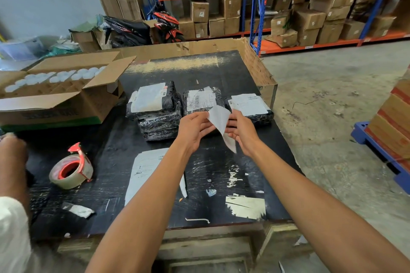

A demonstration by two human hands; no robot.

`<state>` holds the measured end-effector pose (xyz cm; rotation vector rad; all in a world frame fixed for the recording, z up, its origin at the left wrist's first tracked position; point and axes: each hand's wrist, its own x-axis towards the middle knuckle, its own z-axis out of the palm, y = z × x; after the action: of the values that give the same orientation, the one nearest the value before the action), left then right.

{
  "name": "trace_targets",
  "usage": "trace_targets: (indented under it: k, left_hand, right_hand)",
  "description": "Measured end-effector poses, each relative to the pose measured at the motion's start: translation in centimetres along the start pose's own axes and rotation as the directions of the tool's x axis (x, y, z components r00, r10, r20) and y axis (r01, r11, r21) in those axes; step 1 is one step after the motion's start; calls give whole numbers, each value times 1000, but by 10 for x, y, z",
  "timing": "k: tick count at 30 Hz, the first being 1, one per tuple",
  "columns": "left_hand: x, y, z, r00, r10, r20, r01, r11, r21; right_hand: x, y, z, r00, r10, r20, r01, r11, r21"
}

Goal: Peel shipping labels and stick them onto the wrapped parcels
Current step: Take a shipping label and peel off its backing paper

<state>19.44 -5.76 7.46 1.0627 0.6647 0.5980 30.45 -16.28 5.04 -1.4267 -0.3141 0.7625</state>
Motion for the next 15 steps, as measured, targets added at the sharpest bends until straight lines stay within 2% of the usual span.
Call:
trace_targets:
  k: [3, 5, 7, 12, 15]
  left_hand:
    - [-3, 2, 3, 999, -11, 52, 9, 999, 37]
    - [-4, 4, 5, 998, -11, 57, 10, 999, 31]
    - [-3, 4, 5, 1000, -9, 26, 9, 1000, 8]
    - [-1, 3, -7, 997, -3, -72, -4, 995, -98]
    - [1, 5, -17, 990, 2, -138, -28, 983, -184]
  right_hand:
    - [5, -1, -1, 997, -70, 25, 73, 987, -143]
    - [10, 2, -1, 996, -86, 9, 87, 984, -155]
    - [12, 6, -3, 998, -70, -8, 69, 992, -107]
    - [12, 17, -13, 983, -135, -122, 101, 963, -251]
    - [13, 29, -26, 970, -112, -217, 73, 981, -178]
